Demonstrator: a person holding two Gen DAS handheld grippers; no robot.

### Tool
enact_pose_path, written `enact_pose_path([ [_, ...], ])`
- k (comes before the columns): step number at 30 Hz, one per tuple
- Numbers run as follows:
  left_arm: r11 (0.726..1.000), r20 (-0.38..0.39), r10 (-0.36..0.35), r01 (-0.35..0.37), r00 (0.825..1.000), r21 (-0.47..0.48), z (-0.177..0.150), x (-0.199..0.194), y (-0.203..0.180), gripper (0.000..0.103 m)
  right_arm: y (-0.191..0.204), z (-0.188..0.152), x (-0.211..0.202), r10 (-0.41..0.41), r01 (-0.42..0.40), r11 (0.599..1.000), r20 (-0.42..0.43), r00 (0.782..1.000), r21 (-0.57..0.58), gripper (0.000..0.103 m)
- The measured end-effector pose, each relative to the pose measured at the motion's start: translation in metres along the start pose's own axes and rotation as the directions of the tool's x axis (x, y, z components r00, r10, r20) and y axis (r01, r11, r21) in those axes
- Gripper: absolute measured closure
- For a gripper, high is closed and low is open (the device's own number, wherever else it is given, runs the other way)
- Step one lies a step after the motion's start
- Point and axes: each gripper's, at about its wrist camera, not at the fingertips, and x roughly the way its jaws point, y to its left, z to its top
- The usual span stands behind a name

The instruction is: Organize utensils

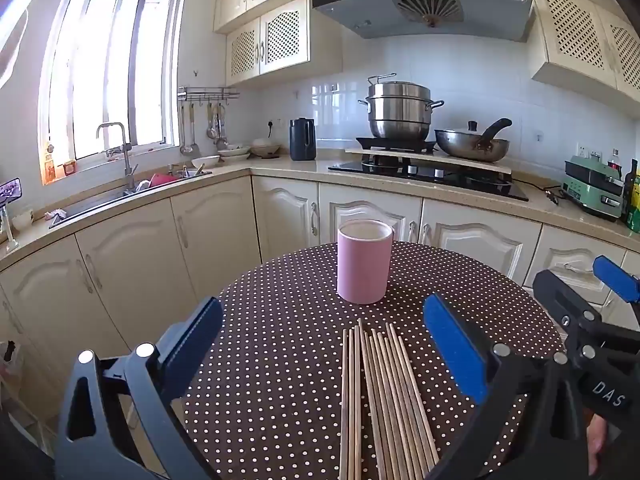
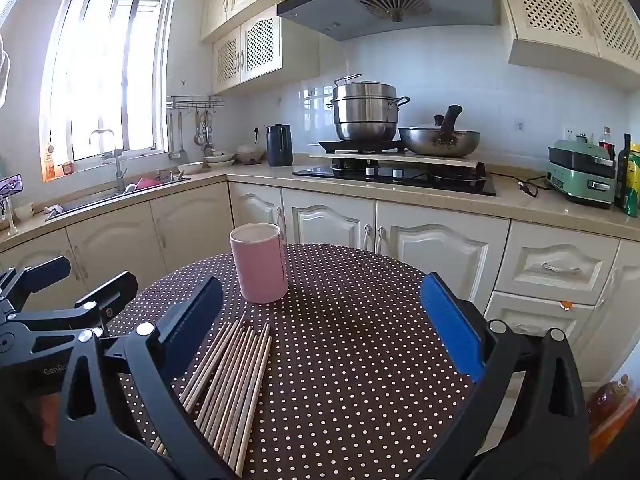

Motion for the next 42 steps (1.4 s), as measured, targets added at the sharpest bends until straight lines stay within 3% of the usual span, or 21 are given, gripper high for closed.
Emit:
enact_pose_path([
  [42, 1.0, -0.012, 0.0, 0.0, 1.0, 0.0, -0.005, 0.003, -0.001, 0.004, 0.005, -0.014, 0.011, 0.016, -0.015, 0.999, -0.033, 0.999, 0.032, 0.006],
])
